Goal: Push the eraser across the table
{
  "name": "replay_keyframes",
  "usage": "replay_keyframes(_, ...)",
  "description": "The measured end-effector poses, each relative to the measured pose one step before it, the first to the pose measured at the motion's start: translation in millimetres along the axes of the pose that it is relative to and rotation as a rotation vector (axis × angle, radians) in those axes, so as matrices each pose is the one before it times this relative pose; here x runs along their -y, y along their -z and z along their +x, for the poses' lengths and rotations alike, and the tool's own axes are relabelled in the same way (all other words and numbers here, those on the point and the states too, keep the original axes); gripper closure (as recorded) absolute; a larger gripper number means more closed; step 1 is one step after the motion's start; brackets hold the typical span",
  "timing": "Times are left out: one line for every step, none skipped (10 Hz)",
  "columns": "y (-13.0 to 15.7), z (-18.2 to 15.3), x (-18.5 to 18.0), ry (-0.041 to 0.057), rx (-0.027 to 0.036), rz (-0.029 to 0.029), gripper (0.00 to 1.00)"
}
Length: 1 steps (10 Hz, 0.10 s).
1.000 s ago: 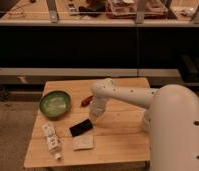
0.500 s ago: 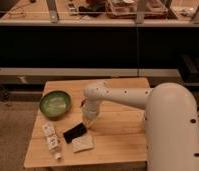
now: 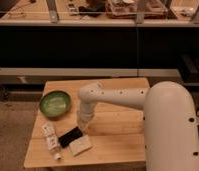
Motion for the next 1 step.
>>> replay_keyframes(-1.63, -3.95, 0.07, 0.00783, 0.00589, -0.00319, 0.98)
